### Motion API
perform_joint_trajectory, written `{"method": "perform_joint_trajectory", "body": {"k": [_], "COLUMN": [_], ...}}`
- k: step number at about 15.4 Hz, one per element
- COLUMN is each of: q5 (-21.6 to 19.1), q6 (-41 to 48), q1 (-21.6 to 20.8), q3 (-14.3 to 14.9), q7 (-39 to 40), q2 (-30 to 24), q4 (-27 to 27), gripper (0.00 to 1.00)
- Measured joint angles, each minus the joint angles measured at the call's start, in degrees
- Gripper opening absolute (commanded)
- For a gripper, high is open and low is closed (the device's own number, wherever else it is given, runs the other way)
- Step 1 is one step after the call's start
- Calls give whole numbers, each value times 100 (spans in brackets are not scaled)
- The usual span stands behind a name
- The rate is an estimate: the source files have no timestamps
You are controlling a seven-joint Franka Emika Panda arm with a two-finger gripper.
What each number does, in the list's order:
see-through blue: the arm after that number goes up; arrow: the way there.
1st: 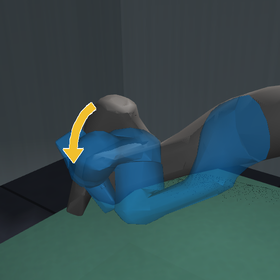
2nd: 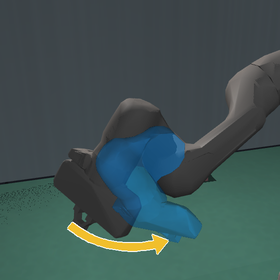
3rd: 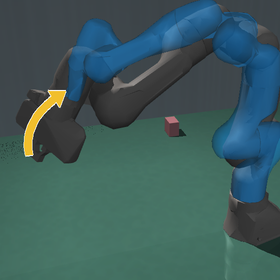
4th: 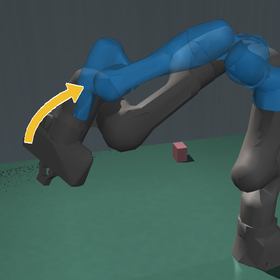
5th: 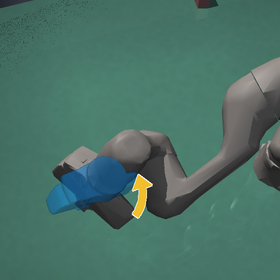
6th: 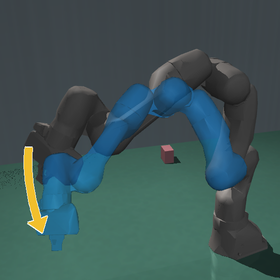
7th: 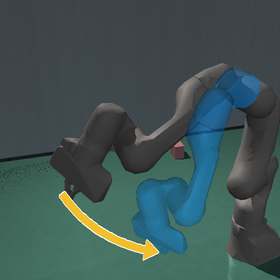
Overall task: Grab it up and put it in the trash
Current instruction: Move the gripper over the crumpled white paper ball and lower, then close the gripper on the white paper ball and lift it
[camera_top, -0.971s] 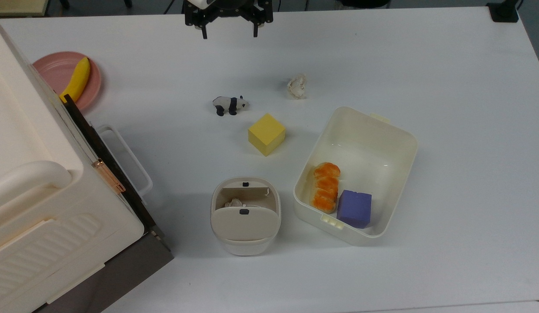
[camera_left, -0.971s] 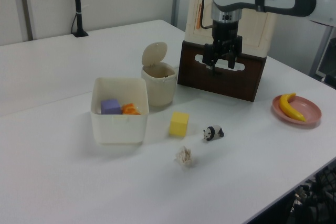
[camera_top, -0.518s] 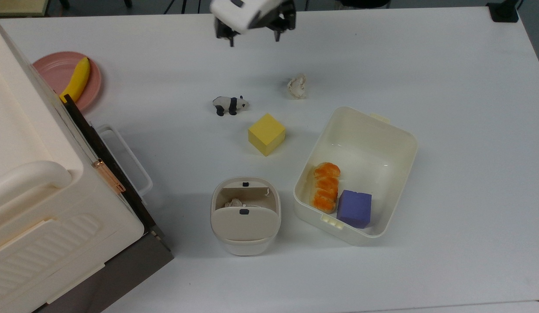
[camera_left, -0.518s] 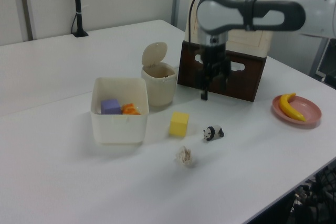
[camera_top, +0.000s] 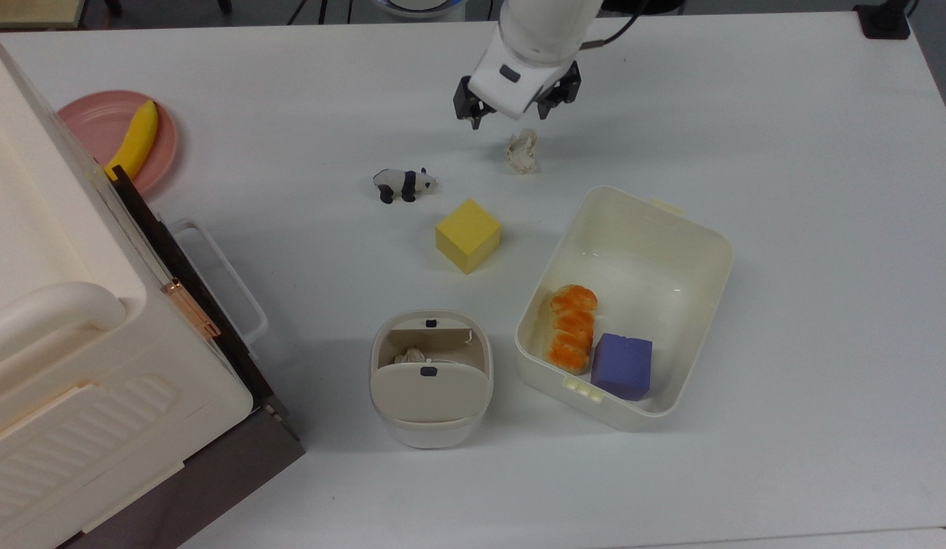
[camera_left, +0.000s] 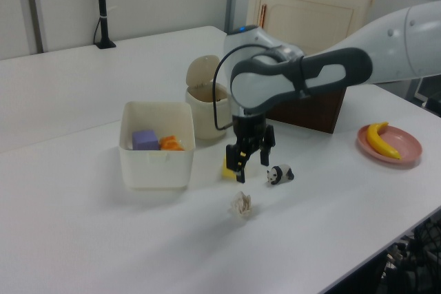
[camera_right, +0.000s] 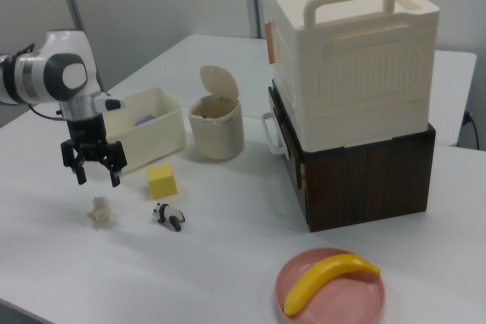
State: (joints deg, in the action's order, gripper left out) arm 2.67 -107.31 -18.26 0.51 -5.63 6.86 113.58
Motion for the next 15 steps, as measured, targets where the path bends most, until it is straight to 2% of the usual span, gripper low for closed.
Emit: {"method": "perform_joint_trajectory", "body": {"k": [3,5,9,10,15], "q5": [2,2,96,131,146], "q6": [-261,-425,-761,-829,-869], "q1": [-89,-168,-334,-354,-363], "q3": [-3,-7,-12,-12,-12], "q7": [-12,-12,-171,-218,-257], "q2": [202,329,633,684,622], "q4": [148,252,324,325,140], "gripper": [81,72,8,0,0]}}
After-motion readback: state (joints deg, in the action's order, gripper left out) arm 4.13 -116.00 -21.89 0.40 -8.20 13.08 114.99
